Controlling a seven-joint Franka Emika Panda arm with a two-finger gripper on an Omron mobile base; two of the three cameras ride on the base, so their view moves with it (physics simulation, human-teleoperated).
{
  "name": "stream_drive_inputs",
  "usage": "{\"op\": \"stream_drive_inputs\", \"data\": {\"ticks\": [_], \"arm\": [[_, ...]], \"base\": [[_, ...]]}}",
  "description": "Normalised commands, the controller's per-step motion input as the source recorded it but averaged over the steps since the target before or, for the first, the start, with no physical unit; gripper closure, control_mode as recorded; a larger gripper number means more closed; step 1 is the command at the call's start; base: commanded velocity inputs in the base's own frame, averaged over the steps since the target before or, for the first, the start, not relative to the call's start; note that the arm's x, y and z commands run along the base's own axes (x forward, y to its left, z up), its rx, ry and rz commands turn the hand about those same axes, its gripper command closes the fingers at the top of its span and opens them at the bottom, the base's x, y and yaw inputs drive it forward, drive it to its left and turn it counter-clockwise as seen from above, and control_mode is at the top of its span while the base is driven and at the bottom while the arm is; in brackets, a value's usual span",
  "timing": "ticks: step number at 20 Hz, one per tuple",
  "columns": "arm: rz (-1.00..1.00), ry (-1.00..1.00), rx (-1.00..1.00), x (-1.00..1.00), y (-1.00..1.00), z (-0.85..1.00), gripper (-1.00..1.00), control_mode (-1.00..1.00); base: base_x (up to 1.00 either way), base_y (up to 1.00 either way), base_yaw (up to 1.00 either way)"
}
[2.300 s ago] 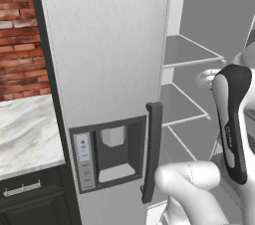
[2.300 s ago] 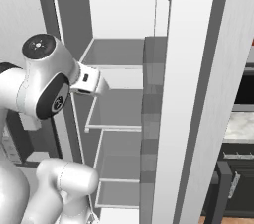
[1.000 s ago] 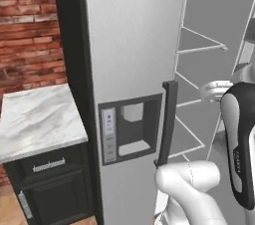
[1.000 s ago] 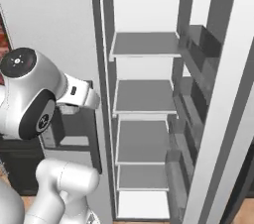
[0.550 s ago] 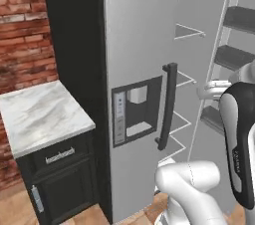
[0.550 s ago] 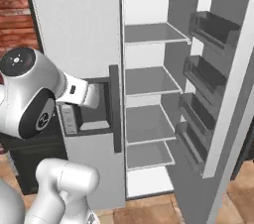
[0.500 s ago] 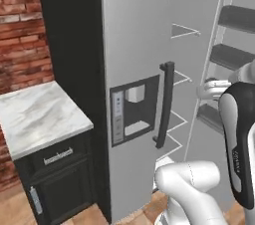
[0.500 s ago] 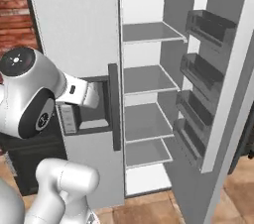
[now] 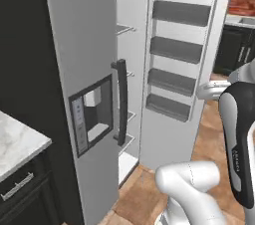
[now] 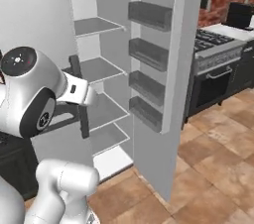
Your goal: There is a bowl on the dining counter. Grab a lemon wedge from the fridge and place it in the bowl. Then get the liquor bottle and glass cup from the cabinet and place them next to the bowl.
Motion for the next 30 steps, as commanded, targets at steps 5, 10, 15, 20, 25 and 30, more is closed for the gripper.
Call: {"op": "stream_drive_inputs", "data": {"ticks": [5,10,15,20,25,30], "arm": [[0.00,0.00,0.00,0.00,0.00,0.00,1.00,1.00],[0.00,0.00,0.00,0.00,0.00,0.00,1.00,1.00],[0.00,0.00,0.00,0.00,0.00,0.00,1.00,1.00],[0.00,0.00,0.00,0.00,0.00,0.00,1.00,1.00],[0.00,0.00,0.00,0.00,0.00,0.00,1.00,1.00],[0.00,0.00,0.00,0.00,0.00,0.00,1.00,1.00]], "base": [[-0.37,0.03,-0.68],[-0.23,0.00,-0.70],[-0.03,0.00,-0.69],[0.07,0.00,-0.63],[0.39,0.00,-0.54],[0.60,-0.08,-0.45]]}}
